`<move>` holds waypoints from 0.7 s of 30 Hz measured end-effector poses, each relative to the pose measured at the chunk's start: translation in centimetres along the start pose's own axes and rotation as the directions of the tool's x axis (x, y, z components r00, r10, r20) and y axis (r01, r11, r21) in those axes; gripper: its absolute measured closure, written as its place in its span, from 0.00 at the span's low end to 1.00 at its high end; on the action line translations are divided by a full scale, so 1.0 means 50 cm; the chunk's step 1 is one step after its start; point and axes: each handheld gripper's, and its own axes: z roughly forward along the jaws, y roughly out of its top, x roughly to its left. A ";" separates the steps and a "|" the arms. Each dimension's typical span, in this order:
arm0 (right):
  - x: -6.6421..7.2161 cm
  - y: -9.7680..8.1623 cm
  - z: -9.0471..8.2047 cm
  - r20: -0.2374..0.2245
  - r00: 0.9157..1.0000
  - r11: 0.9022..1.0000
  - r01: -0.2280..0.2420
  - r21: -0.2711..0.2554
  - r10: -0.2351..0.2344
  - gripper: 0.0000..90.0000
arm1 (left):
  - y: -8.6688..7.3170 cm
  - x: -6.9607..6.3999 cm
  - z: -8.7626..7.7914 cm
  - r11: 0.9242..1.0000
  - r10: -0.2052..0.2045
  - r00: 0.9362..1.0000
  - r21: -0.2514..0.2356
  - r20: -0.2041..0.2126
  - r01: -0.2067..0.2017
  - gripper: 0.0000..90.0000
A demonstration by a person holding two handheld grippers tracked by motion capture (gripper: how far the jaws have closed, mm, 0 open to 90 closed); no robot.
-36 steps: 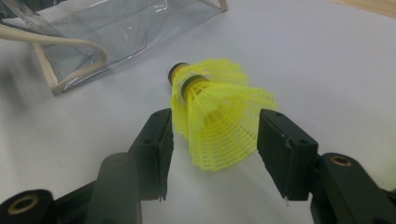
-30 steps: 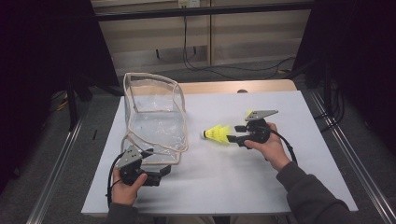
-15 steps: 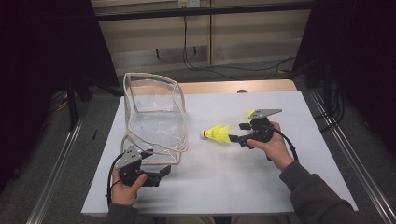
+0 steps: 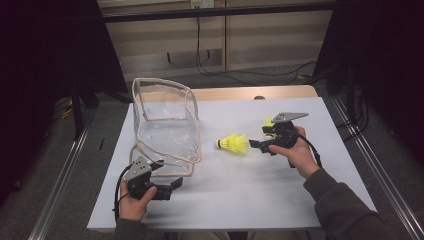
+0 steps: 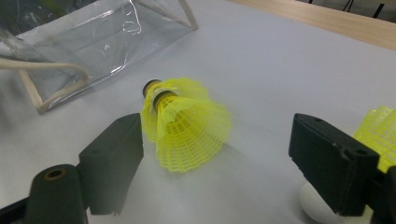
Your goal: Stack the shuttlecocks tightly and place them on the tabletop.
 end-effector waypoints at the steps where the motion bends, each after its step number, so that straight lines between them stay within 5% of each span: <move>1: -0.003 0.002 -0.001 0.001 1.000 1.000 -0.003 0.000 0.003 0.18 | 0.000 0.000 0.000 1.000 -0.001 1.000 0.000 0.000 0.001 0.04; 21: -0.052 0.020 -0.007 0.083 0.996 0.999 -0.035 -0.013 0.036 0.14 | -0.001 0.000 -0.001 1.000 -0.001 1.000 -0.004 0.001 0.001 0.04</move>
